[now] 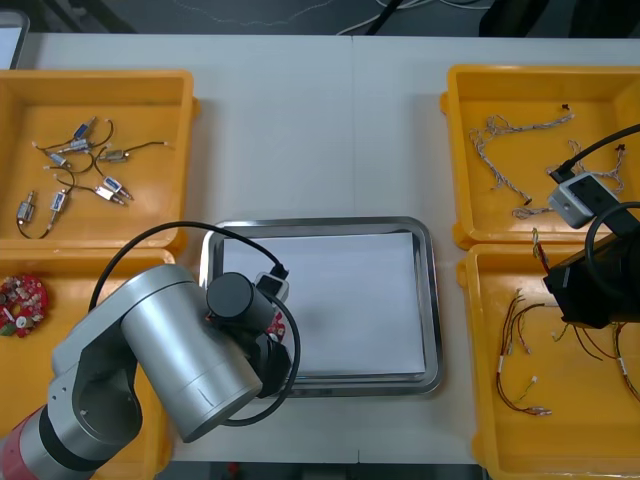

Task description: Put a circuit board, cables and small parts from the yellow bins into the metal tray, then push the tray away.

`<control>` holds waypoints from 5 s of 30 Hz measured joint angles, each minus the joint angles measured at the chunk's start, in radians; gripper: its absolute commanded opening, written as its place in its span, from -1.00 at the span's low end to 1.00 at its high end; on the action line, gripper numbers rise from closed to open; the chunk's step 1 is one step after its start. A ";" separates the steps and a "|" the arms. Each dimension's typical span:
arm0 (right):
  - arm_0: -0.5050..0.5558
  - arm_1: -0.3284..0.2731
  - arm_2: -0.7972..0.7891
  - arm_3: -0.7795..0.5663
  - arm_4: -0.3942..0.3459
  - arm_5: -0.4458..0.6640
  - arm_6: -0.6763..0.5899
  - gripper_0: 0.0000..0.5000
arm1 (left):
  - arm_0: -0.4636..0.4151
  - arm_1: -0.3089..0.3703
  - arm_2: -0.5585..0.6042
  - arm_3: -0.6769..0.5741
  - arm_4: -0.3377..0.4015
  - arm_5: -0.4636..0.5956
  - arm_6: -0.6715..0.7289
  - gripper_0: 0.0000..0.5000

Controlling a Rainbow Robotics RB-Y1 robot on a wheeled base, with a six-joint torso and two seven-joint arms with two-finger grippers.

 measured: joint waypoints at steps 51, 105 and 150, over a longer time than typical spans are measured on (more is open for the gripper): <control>0.000 0.000 0.000 0.000 0.000 0.000 0.000 -1.00 | 0.001 0.001 -0.008 0.021 -0.036 -0.038 0.053 1.00; 0.001 -0.008 0.114 -0.019 0.000 0.000 0.000 -1.00 | 0.245 0.210 1.059 -0.166 0.613 0.086 -0.372 1.00; -0.538 -0.043 1.014 0.193 0.068 -0.102 0.081 -1.00 | -0.089 0.256 1.077 0.291 0.655 0.104 -0.490 1.00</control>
